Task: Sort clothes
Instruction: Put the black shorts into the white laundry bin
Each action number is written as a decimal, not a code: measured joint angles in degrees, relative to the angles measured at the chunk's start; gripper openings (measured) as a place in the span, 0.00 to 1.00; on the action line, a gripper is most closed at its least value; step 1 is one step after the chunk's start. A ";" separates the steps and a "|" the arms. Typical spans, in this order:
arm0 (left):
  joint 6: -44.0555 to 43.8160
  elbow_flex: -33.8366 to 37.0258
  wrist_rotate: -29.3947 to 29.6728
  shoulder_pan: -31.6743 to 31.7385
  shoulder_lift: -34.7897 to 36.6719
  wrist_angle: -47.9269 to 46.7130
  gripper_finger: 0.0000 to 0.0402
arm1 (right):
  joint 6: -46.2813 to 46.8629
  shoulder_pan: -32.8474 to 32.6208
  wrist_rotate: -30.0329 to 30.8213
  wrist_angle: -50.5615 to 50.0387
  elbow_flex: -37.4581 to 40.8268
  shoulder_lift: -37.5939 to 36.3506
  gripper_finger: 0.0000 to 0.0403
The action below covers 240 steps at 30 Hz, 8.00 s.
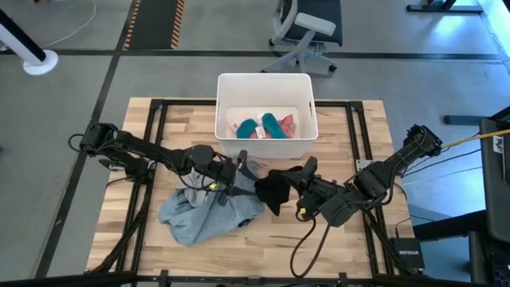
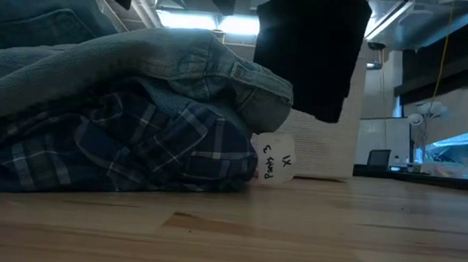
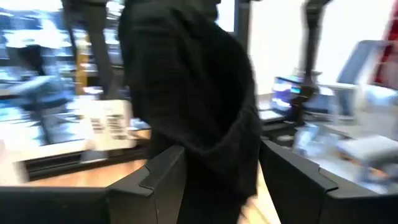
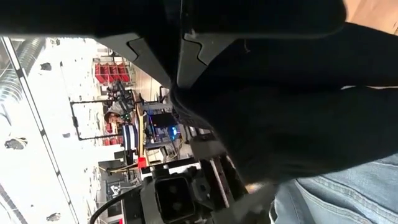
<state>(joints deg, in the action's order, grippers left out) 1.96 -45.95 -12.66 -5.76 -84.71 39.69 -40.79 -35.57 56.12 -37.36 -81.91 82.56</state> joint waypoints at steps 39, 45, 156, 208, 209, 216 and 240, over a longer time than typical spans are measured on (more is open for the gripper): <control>5.99 -0.05 19.04 -3.32 10.21 -26.87 0.03 | 46.81 0.02 -17.82 -21.29 8.92 0.11 0.06; 7.41 -0.04 19.08 -3.78 10.21 -27.36 0.01 | 43.59 3.31 -18.75 -11.04 15.20 0.12 0.10; 14.31 0.00 7.98 -7.21 10.25 -23.77 0.04 | 20.05 -2.67 -28.69 12.22 14.56 11.89 0.37; 2.60 0.00 15.11 -2.85 9.56 -22.77 0.04 | 44.86 -1.69 -9.25 -48.20 -15.04 14.66 0.05; 1.93 0.00 14.96 -2.64 9.08 -21.72 0.04 | 46.45 -1.95 -9.51 -49.05 -15.03 14.31 0.06; 4.03 0.00 12.22 -2.61 4.75 -13.23 0.04 | 55.62 -6.31 -7.78 -52.30 -14.47 13.71 0.02; -11.75 -0.07 24.72 5.18 1.18 -13.45 0.04 | 54.18 8.53 -9.30 -33.02 0.60 13.60 0.05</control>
<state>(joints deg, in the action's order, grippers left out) -9.80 -46.02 12.05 -0.58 -83.53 26.24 13.39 -27.04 46.82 -70.38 -81.31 96.16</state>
